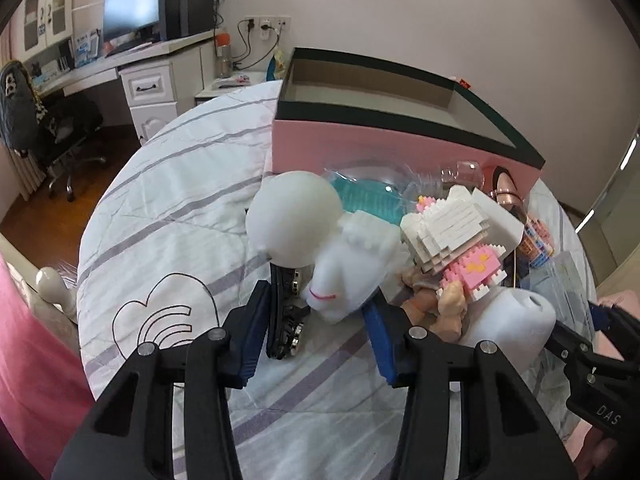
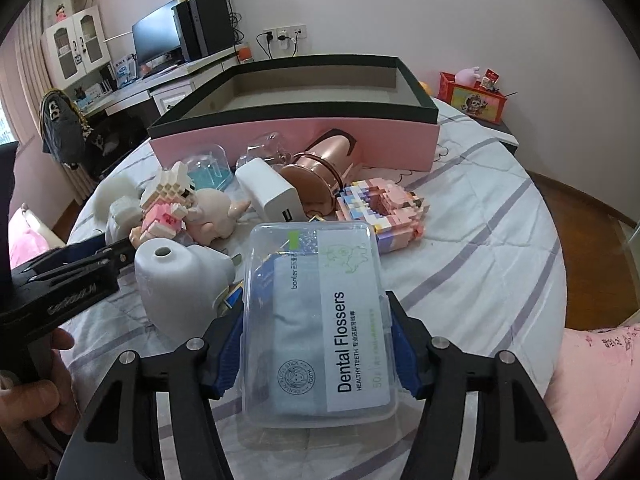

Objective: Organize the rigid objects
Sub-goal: 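Grasp the white ball-headed figure with the left tool while the right tool grasps the Dental Flossers box, then carry both items over the pink box and release them inside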

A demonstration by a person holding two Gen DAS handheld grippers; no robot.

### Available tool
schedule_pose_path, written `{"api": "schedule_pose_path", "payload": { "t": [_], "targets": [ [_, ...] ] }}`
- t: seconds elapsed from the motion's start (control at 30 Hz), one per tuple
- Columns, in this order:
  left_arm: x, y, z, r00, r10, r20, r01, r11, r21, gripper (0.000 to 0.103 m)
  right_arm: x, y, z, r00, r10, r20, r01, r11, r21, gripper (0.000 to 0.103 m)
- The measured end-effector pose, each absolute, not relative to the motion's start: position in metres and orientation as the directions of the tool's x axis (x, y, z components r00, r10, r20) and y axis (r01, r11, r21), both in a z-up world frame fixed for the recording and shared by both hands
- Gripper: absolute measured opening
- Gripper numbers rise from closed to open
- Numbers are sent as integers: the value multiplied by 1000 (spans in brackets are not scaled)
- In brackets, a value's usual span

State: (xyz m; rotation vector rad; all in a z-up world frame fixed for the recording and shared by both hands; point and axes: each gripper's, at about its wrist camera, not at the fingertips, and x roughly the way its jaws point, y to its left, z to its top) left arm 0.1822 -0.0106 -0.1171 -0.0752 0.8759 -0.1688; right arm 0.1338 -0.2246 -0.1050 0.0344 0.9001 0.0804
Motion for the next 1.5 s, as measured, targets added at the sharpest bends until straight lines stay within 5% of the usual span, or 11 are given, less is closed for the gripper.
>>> {"api": "schedule_pose_path", "payload": {
  "t": [0.5, 0.53, 0.63, 0.93, 1.03, 1.5],
  "targets": [
    [179, -6, -115, 632, -178, -754, 127, 984, -126, 47, 126, -228, -97, 629, 84, -773, -53, 996, 66, 63],
    [180, -7, -115, 629, -170, -758, 130, 985, -113, 51, 126, -227, -98, 627, 85, -774, -54, 996, 66, 63],
    [184, -8, -113, 652, -97, -752, 90, 995, -51, 103, 127, -227, -99, 623, 86, -777, -54, 996, 67, 63],
    [204, -10, -107, 676, -77, -733, 105, 994, -8, 102, 131, -225, -100, 621, 87, -779, -59, 996, 64, 63],
    [211, -13, -114, 644, -128, -755, 144, 989, -45, 69, 131, -224, -100, 620, 86, -780, -61, 996, 61, 63],
    [186, -2, -76, 695, -179, -696, 164, 982, -89, 69, 128, -227, -76, 652, 100, -752, -63, 995, 78, 63]
  ]
}}
